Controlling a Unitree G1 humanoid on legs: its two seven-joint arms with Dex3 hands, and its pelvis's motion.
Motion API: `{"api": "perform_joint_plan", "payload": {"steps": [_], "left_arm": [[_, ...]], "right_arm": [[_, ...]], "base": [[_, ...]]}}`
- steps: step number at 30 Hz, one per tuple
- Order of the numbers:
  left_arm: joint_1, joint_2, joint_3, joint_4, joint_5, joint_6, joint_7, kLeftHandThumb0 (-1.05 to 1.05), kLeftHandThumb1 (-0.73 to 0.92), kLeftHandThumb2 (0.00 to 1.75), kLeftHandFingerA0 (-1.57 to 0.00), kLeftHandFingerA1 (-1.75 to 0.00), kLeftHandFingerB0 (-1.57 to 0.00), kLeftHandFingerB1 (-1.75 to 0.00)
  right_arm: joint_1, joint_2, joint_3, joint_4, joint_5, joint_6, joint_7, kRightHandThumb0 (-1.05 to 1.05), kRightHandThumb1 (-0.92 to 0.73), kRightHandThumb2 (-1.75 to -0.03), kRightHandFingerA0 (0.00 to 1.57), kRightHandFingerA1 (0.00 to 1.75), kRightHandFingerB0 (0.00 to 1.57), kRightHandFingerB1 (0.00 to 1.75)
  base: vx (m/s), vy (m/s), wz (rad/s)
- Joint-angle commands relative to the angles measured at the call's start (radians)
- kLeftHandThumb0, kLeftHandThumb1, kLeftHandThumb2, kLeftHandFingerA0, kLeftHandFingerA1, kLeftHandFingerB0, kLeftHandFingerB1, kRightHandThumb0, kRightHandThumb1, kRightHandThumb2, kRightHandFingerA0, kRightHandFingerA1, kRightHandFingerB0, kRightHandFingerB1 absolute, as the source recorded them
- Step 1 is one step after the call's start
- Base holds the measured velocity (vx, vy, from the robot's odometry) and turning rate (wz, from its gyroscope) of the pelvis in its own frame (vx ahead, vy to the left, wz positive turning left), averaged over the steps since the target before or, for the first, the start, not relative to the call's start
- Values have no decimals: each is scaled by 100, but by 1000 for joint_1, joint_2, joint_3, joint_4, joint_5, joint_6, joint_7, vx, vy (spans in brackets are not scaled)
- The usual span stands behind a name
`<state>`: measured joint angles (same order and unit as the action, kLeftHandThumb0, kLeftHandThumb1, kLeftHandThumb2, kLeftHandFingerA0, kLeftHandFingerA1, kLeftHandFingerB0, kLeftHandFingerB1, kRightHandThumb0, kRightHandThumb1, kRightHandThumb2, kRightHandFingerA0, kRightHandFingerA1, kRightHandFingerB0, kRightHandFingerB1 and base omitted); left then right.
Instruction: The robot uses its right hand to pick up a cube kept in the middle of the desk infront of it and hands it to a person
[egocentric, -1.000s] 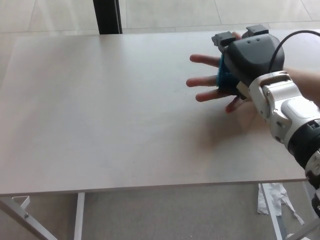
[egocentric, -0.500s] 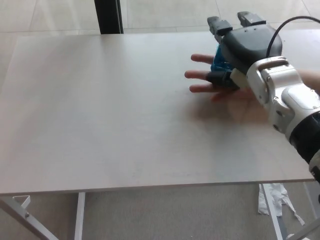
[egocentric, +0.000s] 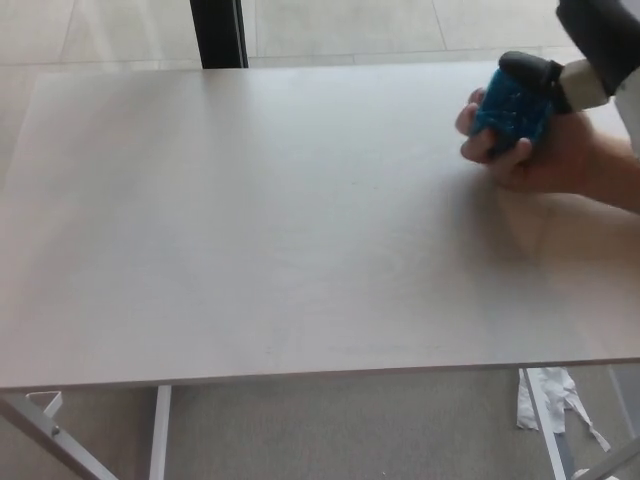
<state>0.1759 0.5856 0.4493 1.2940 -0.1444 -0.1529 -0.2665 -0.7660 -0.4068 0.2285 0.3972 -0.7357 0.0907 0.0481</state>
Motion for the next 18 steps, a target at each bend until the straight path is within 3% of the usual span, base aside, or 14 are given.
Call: {"api": "perform_joint_plan", "payload": {"steps": [1, 18], "left_arm": [[45, 32, 19, 13, -16, -37, 1, -67, 66, 60, -81, -61, -61, -44], [55, 40, 31, 18, -25, -31, 5, -67, 66, 60, -81, -61, -61, -44]], "right_arm": [[415, -229, -732, -798, 594, 46, 435, -81, -64, -102, 2, 30, 8, 18], [431, -219, -694, -831, 617, 77, 430, -81, -64, -102, 2, 30, 8, 18]], "base": [[0, 0, 0], [0, 0, 0]]}}
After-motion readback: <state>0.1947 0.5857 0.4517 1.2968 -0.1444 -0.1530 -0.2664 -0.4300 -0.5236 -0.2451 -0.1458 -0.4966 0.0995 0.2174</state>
